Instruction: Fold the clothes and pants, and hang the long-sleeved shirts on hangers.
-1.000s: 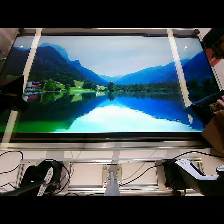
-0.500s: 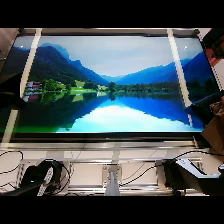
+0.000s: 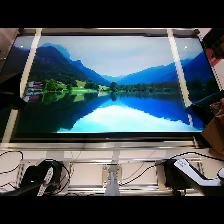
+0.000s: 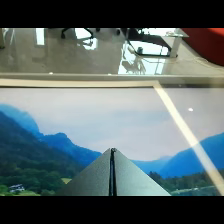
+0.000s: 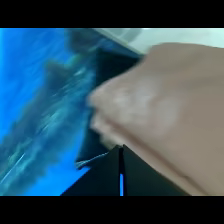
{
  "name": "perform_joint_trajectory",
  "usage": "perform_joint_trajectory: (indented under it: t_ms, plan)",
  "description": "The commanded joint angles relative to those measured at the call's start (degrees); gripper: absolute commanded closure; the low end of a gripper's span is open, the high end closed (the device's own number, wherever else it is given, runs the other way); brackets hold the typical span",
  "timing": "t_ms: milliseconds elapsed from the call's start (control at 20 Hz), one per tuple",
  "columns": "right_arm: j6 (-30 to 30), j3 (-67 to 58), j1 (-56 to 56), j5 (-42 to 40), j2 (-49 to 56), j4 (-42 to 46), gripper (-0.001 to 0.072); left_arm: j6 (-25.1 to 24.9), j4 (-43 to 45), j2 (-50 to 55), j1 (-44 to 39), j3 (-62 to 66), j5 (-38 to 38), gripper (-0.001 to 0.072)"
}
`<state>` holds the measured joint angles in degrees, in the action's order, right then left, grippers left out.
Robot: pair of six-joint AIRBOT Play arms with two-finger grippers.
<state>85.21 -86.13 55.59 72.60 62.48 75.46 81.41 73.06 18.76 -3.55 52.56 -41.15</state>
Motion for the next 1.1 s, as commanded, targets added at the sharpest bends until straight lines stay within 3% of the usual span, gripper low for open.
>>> perform_joint_trajectory:
  t_ms: [0,200,400,1050]
  plan:
    - [-5.44,0.02,-16.87,-0.35,0.59,-0.83,0.0692,0.00,0.00,-0.04,0.02,0.02,0.00,0.0701]
    - [-5.42,0.02,-34.16,-0.22,2.43,0.72,0.0693,0.00,0.00,-0.04,0.02,0.02,0.00,0.0701]
    - [-5.42,0.02,-43.25,-0.24,3.65,4.70,0.0692,0.00,0.00,-0.04,0.02,0.02,0.00,0.0701]
    - [-5.38,0.00,-44.92,-0.83,3.82,1.29,0.0692,0.00,0.00,-0.04,0.02,0.02,0.00,0.0701]
